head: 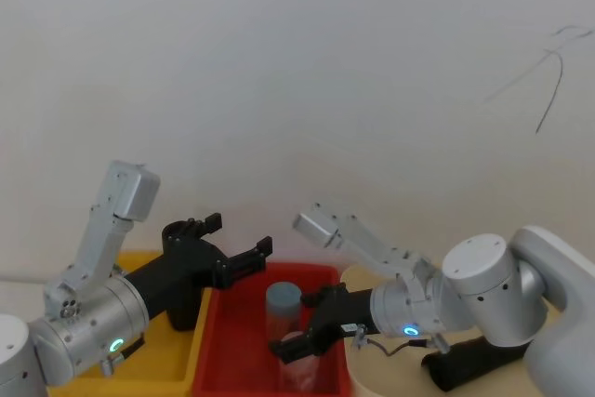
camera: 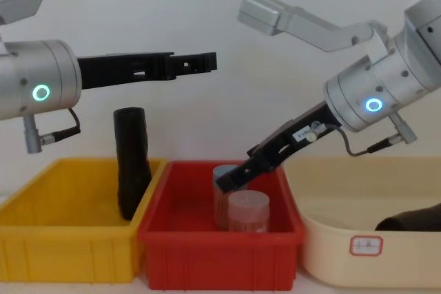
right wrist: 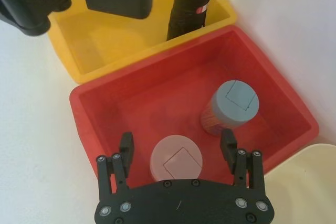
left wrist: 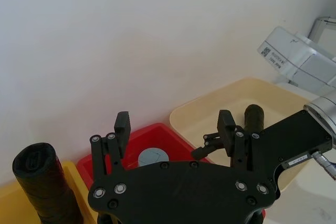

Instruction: Pick up the garbage bag with the one hand and transfer it to the other hand.

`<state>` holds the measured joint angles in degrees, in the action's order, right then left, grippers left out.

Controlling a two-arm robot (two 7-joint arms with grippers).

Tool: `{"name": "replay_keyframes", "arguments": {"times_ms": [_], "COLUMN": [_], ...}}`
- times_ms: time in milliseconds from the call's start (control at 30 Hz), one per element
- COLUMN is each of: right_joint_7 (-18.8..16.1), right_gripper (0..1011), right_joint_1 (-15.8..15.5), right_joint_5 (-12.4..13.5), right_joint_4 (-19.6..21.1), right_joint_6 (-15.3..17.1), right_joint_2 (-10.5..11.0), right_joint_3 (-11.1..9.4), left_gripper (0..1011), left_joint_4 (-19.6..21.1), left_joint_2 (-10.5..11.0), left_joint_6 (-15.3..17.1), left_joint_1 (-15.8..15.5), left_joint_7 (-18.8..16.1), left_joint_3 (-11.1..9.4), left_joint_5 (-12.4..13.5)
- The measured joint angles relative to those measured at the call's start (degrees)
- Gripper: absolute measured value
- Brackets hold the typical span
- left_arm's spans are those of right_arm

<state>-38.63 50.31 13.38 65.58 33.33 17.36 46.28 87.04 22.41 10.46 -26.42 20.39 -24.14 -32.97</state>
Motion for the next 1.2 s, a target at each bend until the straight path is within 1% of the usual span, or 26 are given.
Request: {"name": "replay_keyframes", "arguments": {"times_ms": [300,467,700,900,1200], "right_joint_7": [-0.69,-1.48,-2.52,-3.31,-3.99], "right_gripper": [1001,1001,1001,1001,1001], "right_joint_1": [0.55,0.96,1.68,2.46,3.15], "right_joint_5": [-0.9,-1.57,-2.4,-3.15,-3.83], "right_joint_4": [-0.31,-0.8,-2.75,-5.21,-7.39], "right_joint_6": [1.07,1.5,1.56,1.01,0.33], "right_joint_2": [-0.75,-1.19,-2.03,-2.8,-3.41], "right_joint_3": [0.87,1.77,2.66,3.24,3.56], "left_gripper": [1000,1000,1000,1000,1000], "left_joint_4": [0.0,0.0,0.0,0.0,0.0], "left_joint_2": [0.0,0.0,0.0,0.0,0.0], "left_joint_6": [-0.01,0.0,-0.01,0.0,-0.01], "left_joint_1": [0.01,0.01,0.01,0.01,0.01], "left_joint_7": [0.01,0.01,0.01,0.01,0.01], "left_joint_3": [0.0,0.0,0.0,0.0,0.0], "left_joint_5": [0.0,0.0,0.0,-0.01,-0.01]}}
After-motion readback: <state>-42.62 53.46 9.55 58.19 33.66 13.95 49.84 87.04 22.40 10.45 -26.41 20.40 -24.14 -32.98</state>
